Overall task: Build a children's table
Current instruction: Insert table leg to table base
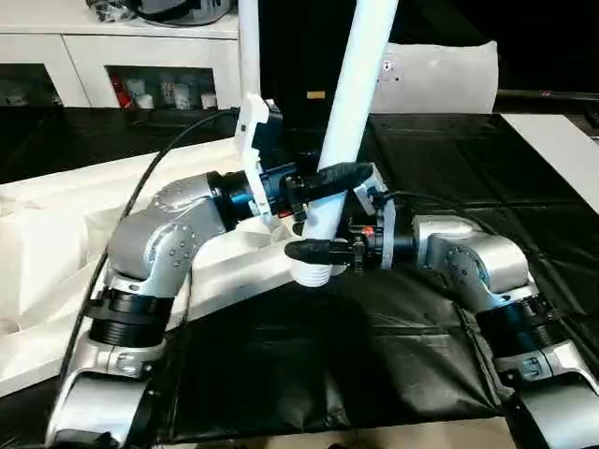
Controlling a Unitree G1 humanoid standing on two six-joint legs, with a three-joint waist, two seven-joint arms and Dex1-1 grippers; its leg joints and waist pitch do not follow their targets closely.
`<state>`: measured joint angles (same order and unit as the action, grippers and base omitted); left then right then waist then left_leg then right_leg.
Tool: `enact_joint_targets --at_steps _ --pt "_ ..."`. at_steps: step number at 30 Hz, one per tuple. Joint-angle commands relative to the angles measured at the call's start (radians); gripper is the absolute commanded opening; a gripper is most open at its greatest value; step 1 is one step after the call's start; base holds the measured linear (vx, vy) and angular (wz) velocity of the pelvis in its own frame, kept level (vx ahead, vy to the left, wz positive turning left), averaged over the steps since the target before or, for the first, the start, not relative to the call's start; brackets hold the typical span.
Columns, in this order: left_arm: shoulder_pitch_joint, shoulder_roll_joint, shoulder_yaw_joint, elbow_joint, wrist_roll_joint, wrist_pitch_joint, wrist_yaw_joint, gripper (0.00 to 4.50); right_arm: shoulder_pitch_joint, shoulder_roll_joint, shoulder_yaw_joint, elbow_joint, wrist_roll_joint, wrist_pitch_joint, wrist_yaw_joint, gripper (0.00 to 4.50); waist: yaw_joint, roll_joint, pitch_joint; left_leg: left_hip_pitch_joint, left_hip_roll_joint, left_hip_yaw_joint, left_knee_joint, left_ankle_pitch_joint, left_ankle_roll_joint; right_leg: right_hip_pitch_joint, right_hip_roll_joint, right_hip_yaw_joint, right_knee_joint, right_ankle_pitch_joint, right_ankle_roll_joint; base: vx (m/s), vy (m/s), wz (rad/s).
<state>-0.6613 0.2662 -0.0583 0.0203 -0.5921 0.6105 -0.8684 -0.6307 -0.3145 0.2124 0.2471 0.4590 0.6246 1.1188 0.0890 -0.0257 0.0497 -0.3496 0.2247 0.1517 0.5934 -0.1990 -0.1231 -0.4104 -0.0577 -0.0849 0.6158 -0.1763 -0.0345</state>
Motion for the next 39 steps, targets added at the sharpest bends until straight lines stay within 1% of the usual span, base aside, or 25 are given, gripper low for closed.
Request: enact_joint_targets --at_steps 1,5,6,7,11,13,15,16,17,20,23,24,25,26,27,28,29,30,31,34,35,36,37,38,39 --pt "-0.012 0.021 -0.019 -0.031 0.03 -0.008 -0.018 1.85 -0.003 -0.006 0.002 -0.007 0.005 0.008 0.022 2.29 0.001 0.002 -0.072 -0.007 -0.003 0.017 -0.054 -0.047 0.028 0.076 -0.061 0.049 -0.06 -0.128 -0.167 0.0 0.0 0.0" --pt "-0.01 0.039 -0.027 -0.033 0.036 -0.01 -0.036 1.85 -0.006 -0.016 -0.01 -0.008 0.01 0.013 0.035 2.29 0.001 0.002 -0.072 -0.007 -0.002 0.017 -0.055 -0.051 0.025 0.076 -0.061 0.049 -0.059 -0.127 -0.168 0.0 0.0 0.0" --pt "-0.012 0.041 -0.027 -0.036 0.029 -0.008 -0.034 1.85 -0.007 -0.016 -0.014 -0.005 0.012 0.013 0.037 2.29 0.001 0.001 -0.072 -0.007 -0.002 0.017 -0.054 -0.05 0.025 0.076 -0.062 0.049 -0.059 -0.125 -0.169 0.0 0.0 0.0" --pt "-0.012 0.04 -0.027 -0.036 0.028 -0.007 -0.033 1.85 -0.007 -0.015 -0.015 -0.005 0.012 0.013 0.036 2.29 0.002 0.004 -0.072 -0.007 -0.002 0.017 -0.054 -0.051 0.024 0.076 -0.062 0.049 -0.059 -0.128 -0.169 0.0 0.0 0.0" --pt "-0.011 0.037 -0.033 -0.041 0.024 -0.004 -0.034 1.85 0.0 -0.007 -0.018 -0.011 0.024 0.016 0.032 2.29 0.001 0.002 -0.072 -0.008 -0.003 0.017 -0.054 -0.049 0.024 0.077 -0.061 0.049 -0.059 -0.124 -0.168 0.0 0.0 0.0" --pt "-0.01 0.04 -0.038 -0.041 0.023 -0.003 -0.038 1.85 0.003 -0.003 -0.019 -0.016 0.028 0.016 0.03 2.29 0.002 0.006 -0.072 -0.007 -0.003 0.016 -0.054 -0.054 0.022 0.077 -0.062 0.049 -0.059 -0.124 -0.17 0.0 0.0 0.0" --pt "-0.01 0.043 -0.041 -0.038 0.027 -0.007 -0.041 1.85 0.005 -0.003 -0.021 -0.019 0.031 0.017 0.031 2.29 0.001 0.004 -0.072 -0.007 -0.003 0.017 -0.054 -0.056 0.022 0.077 -0.061 0.049 -0.06 -0.124 -0.169 0.0 0.0 0.0" --pt "-0.01 0.044 -0.041 -0.036 0.029 -0.009 -0.041 1.85 0.007 -0.002 -0.022 -0.021 0.034 0.019 0.032 2.2 0.002 0.005 -0.073 -0.007 -0.003 0.017 -0.054 -0.052 0.023 0.077 -0.061 0.049 -0.058 -0.118 -0.17 0.0 0.0 0.0" --pt "-0.012 0.043 -0.039 -0.034 0.029 -0.011 -0.038 1.85 0.01 -0.001 -0.025 -0.024 0.041 0.026 0.034 2.2 0.002 0.006 -0.073 -0.007 -0.003 0.016 -0.054 -0.053 0.022 0.077 -0.061 0.049 -0.058 -0.117 -0.171 0.0 0.0 0.0" --pt "-0.018 0.032 -0.028 -0.027 0.044 -0.024 -0.001 1.85 0.016 0.0 -0.028 -0.03 0.049 0.036 0.034 2.12 0.001 0.005 -0.073 -0.007 -0.003 0.017 -0.054 -0.054 0.022 0.077 -0.061 0.049 -0.059 -0.116 -0.173 0.0 0.0 0.0" --pt "-0.023 0.005 0.006 -0.02 0.003 -0.001 0.026 1.85 0.022 0.006 -0.03 -0.028 0.043 0.033 0.018 2.11 0.001 0.003 -0.073 -0.008 -0.003 0.017 -0.054 -0.056 0.021 0.078 -0.061 0.049 -0.059 -0.118 -0.173 0.0 0.0 0.0" --pt "-0.024 -0.014 0.037 -0.031 -0.052 0.032 0.037 2.2 0.025 0.01 -0.031 -0.026 0.039 0.03 0.007 2.09 0.002 0.004 -0.073 -0.008 -0.003 0.017 -0.053 -0.054 0.021 0.078 -0.062 0.049 -0.059 -0.118 -0.173 0.0 0.0 0.0" --pt "-0.024 -0.024 0.052 -0.037 -0.079 0.048 0.044 2.2 0.026 0.011 -0.032 -0.026 0.038 0.028 0.003 2.09 0.002 0.002 -0.073 -0.008 -0.004 0.017 -0.053 -0.055 0.021 0.077 -0.061 0.049 -0.058 -0.117 -0.178 0.0 0.0 0.0" --pt "-0.024 -0.025 0.053 -0.037 -0.082 0.05 0.045 2.41 0.027 0.011 -0.032 -0.026 0.038 0.028 0.002 2.08 0.003 0.003 -0.073 -0.008 -0.003 0.017 -0.052 -0.055 0.021 0.078 -0.061 0.049 -0.057 -0.116 -0.178 0.0 0.0 0.0" --pt "-0.023 -0.037 0.069 -0.05 -0.112 0.054 0.047 2.55 0.029 0.013 -0.034 -0.026 0.037 0.027 -0.004 2.06 0.002 0.0 -0.073 -0.009 -0.004 0.018 -0.052 -0.053 0.024 0.079 -0.061 0.049 -0.058 -0.12 -0.177 0.0 0.0 0.0" --pt "-0.02 -0.039 0.073 -0.059 -0.125 0.062 0.047 2.55 0.031 0.014 -0.034 -0.027 0.035 0.027 -0.006 2.03 0.002 0.003 -0.073 -0.009 -0.004 0.017 -0.052 -0.051 0.025 0.078 -0.061 0.048 -0.058 -0.119 -0.175 0.0 0.0 0.0" --pt "-0.018 -0.04 0.074 -0.063 -0.13 0.066 0.048 2.55 0.032 0.014 -0.034 -0.027 0.035 0.027 -0.007 2.03 0.002 0.003 -0.073 -0.009 -0.004 0.017 -0.052 -0.051 0.025 0.078 -0.061 0.048 -0.058 -0.119 -0.175 0.0 0.0 0.0" --pt "-0.011 -0.052 0.088 -0.077 -0.16 0.079 0.055 2.55 0.036 0.016 -0.034 -0.029 0.033 0.026 -0.012 2.01 0.002 0.0 -0.073 -0.008 -0.004 0.018 -0.052 -0.055 0.027 0.077 -0.061 0.048 -0.058 -0.128 -0.173 0.0 0.0 0.0" --pt "-0.007 -0.063 0.098 -0.082 -0.176 0.081 0.065 2.55 0.038 0.017 -0.033 -0.029 0.029 0.024 -0.017 2.01 0.002 0.001 -0.072 -0.008 -0.003 0.017 -0.053 -0.058 0.026 0.077 -0.062 0.048 -0.06 -0.136 -0.173 0.0 0.0 0.0" --pt "0.001 -0.08 0.109 -0.092 -0.187 0.076 0.075 2.55 0.04 0.02 -0.031 -0.029 0.023 0.022 -0.021 1.98 0.003 0.0 -0.072 -0.009 -0.004 0.018 -0.053 -0.054 0.027 0.077 -0.061 0.048 -0.062 -0.144 -0.167 0.0 0.0 0.0" --pt "0.003 -0.08 0.107 -0.096 -0.188 0.078 0.073 2.64 0.04 0.02 -0.031 -0.029 0.023 0.022 -0.022 1.97 0.003 0.0 -0.072 -0.009 -0.004 0.018 -0.053 -0.054 0.027 0.077 -0.061 0.048 -0.062 -0.144 -0.167 0.0 0.0 0.0" --pt "0.01 -0.066 0.078 -0.105 -0.147 0.067 0.066 2.82 0.036 0.019 -0.026 -0.026 0.013 0.015 -0.028 1.97 0.003 -0.003 -0.072 -0.008 -0.002 0.018 -0.053 -0.058 0.029 0.075 -0.061 0.048 -0.062 -0.143 -0.168 0.0 0.0 0.0" --pt "0.01 -0.065 0.076 -0.106 -0.146 0.066 0.066 2.97 0.036 0.019 -0.026 -0.026 0.012 0.015 -0.028 1.97 0.003 -0.001 -0.071 -0.007 -0.001 0.017 -0.054 -0.06 0.028 0.075 -0.061 0.047 -0.062 -0.15 -0.164 0.0 0.0 0.0" --pt "0.016 -0.051 0.038 -0.116 -0.097 0.047 0.057 2.97 0.034 0.016 -0.016 -0.022 -0.005 0.003 -0.03 1.97 0.003 -0.002 -0.071 -0.008 -0.001 0.017 -0.055 -0.062 0.028 0.075 -0.061 0.047 -0.064 -0.156 -0.159 0.0 0.0 0.0" --pt "0.018 -0.048 0.026 -0.119 -0.083 0.042 0.057 3.05 0.033 0.015 -0.012 -0.022 -0.011 -0.001 -0.031 1.97 0.002 -0.002 -0.07 -0.008 -0.001 0.016 -0.055 -0.059 0.026 0.075 -0.061 0.048 -0.063 -0.162 -0.152 0.0 0.0 0.0"
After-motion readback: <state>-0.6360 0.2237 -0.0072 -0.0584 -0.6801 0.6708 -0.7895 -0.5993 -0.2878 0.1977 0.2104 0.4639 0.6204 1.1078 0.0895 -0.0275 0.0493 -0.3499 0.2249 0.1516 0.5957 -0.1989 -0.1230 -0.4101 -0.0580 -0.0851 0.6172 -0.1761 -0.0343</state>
